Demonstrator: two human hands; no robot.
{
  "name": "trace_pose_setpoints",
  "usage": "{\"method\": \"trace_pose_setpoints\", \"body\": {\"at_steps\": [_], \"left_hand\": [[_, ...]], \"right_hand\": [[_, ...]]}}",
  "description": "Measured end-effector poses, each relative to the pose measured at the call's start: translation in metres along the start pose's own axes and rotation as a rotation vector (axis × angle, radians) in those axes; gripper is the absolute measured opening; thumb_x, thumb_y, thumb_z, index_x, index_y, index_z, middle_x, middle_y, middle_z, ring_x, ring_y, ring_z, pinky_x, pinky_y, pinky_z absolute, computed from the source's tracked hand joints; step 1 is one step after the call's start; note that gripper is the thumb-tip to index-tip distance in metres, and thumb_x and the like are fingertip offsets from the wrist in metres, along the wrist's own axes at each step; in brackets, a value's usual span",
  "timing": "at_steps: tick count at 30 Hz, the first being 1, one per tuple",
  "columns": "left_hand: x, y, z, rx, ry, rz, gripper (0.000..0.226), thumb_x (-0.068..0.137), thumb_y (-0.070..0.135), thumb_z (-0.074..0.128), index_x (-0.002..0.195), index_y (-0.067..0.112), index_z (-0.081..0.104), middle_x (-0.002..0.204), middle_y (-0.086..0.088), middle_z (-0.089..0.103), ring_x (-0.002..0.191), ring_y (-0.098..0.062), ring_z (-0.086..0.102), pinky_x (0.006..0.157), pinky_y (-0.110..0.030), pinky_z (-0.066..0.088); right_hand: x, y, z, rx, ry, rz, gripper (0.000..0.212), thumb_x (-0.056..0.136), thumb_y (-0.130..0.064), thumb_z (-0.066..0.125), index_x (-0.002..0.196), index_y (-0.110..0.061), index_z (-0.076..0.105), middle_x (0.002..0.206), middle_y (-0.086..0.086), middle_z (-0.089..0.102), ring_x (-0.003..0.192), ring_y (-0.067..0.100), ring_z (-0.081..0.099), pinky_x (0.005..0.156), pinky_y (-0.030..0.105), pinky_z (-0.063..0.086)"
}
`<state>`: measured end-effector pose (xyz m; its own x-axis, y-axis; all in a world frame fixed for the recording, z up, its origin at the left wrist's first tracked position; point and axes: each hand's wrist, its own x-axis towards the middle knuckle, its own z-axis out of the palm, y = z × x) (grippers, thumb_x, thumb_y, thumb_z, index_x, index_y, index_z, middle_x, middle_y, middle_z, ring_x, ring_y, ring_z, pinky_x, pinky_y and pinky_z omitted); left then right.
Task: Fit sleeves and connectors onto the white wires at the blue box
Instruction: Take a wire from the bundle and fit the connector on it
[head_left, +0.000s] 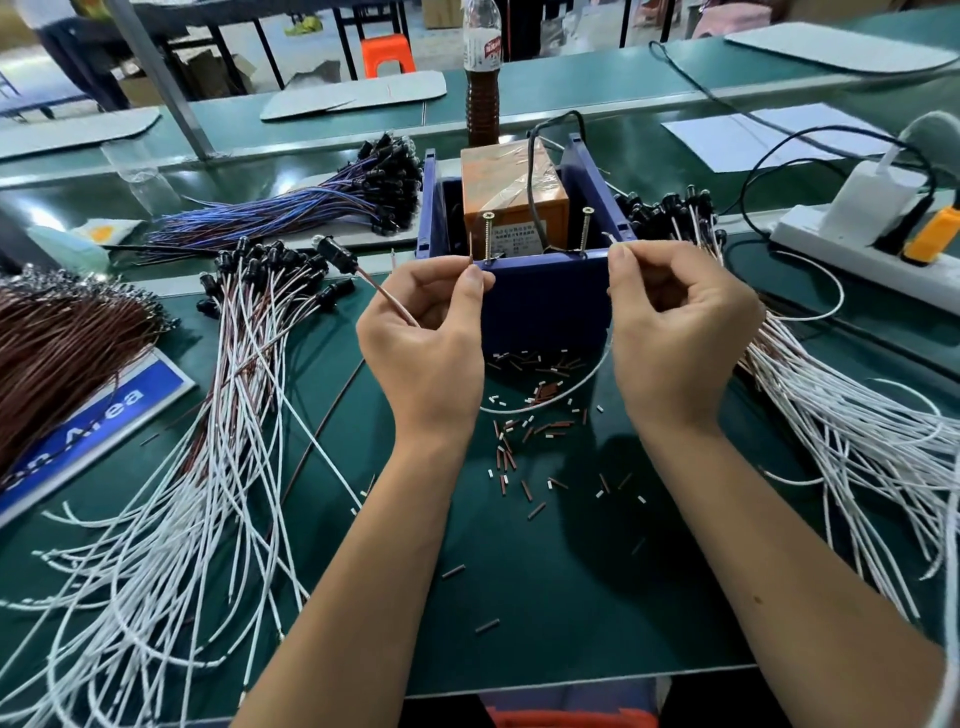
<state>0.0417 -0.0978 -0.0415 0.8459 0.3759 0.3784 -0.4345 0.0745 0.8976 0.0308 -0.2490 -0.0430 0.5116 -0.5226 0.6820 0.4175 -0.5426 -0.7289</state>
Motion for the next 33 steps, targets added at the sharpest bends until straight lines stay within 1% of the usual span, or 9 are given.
{"method": "trace_pose_setpoints", "body": {"at_steps": [4,7,9,13,17,21,25,29,33], "left_hand": [[-0.001,0.001,0.008,0.017,0.066,0.004,0.01,0.089,0.005,0.075,0.085,0.014,0.073,0.079,-0.005,0.078,0.078,-0.019,0.075,0.074,-0.025,0.055],[-0.001,0.002,0.013,0.025,0.092,0.003,0.008,0.089,0.004,0.075,0.085,0.01,0.074,0.079,-0.006,0.077,0.077,-0.02,0.075,0.073,-0.025,0.056],[0.0,0.002,0.014,0.034,0.1,0.008,0.007,0.089,0.004,0.075,0.085,0.009,0.075,0.079,-0.006,0.077,0.077,-0.021,0.075,0.074,-0.027,0.057],[-0.001,0.003,0.015,0.047,0.111,0.012,0.008,0.089,0.004,0.075,0.084,0.01,0.075,0.077,-0.004,0.077,0.076,-0.021,0.075,0.074,-0.027,0.058],[0.0,0.004,0.015,0.055,0.114,0.013,0.008,0.089,0.005,0.075,0.084,0.011,0.075,0.076,-0.002,0.077,0.075,-0.02,0.075,0.074,-0.029,0.059],[-0.001,0.006,0.016,0.063,0.121,0.022,0.009,0.089,0.005,0.075,0.083,0.011,0.075,0.076,-0.002,0.077,0.074,-0.018,0.075,0.072,-0.026,0.058],[-0.002,0.007,0.018,0.07,0.107,0.03,0.006,0.089,0.005,0.075,0.085,0.008,0.075,0.076,-0.003,0.076,0.073,-0.02,0.074,0.07,-0.025,0.057],[-0.003,0.007,0.018,0.077,0.104,0.035,0.007,0.09,0.004,0.074,0.084,0.009,0.074,0.077,-0.005,0.076,0.074,-0.024,0.073,0.072,-0.029,0.059],[-0.003,0.006,0.018,0.088,0.098,0.036,0.006,0.09,0.004,0.074,0.085,0.007,0.075,0.077,-0.005,0.076,0.074,-0.023,0.074,0.074,-0.031,0.06]], "right_hand": [[0.0,-0.002,0.005,-0.031,0.016,-0.016,0.013,0.096,-0.014,0.07,0.088,-0.015,0.08,0.072,-0.016,0.067,0.065,0.0,0.063,0.062,0.018,0.05],[0.001,-0.002,0.006,0.004,-0.002,0.01,0.014,0.097,-0.016,0.068,0.095,-0.012,0.081,0.075,-0.008,0.073,0.067,0.006,0.069,0.063,0.025,0.056],[-0.001,-0.003,0.007,0.039,-0.013,0.035,0.015,0.097,-0.016,0.067,0.1,-0.011,0.081,0.077,-0.004,0.075,0.068,0.009,0.071,0.064,0.025,0.056],[-0.001,-0.003,0.008,0.08,-0.032,0.061,0.017,0.099,-0.016,0.067,0.102,-0.009,0.081,0.074,-0.006,0.073,0.061,0.006,0.069,0.061,0.019,0.052],[-0.002,-0.003,0.01,0.147,-0.063,0.108,0.016,0.101,-0.016,0.065,0.104,-0.011,0.08,0.072,-0.005,0.073,0.049,0.014,0.065,0.051,0.024,0.051],[-0.003,-0.004,0.011,0.22,-0.101,0.16,0.015,0.102,-0.016,0.065,0.104,-0.011,0.079,0.07,-0.003,0.072,0.048,0.018,0.064,0.047,0.029,0.051],[-0.005,-0.005,0.01,0.261,-0.119,0.198,0.013,0.102,-0.014,0.066,0.103,-0.009,0.078,0.069,-0.001,0.072,0.047,0.02,0.064,0.046,0.029,0.05],[-0.006,-0.006,0.008,0.267,-0.126,0.203,0.013,0.102,-0.013,0.065,0.101,-0.009,0.077,0.069,-0.002,0.071,0.047,0.019,0.062,0.046,0.03,0.049],[-0.006,-0.006,0.007,0.258,-0.133,0.19,0.013,0.102,-0.013,0.065,0.1,-0.009,0.077,0.068,-0.003,0.071,0.047,0.018,0.062,0.046,0.029,0.049]]}}
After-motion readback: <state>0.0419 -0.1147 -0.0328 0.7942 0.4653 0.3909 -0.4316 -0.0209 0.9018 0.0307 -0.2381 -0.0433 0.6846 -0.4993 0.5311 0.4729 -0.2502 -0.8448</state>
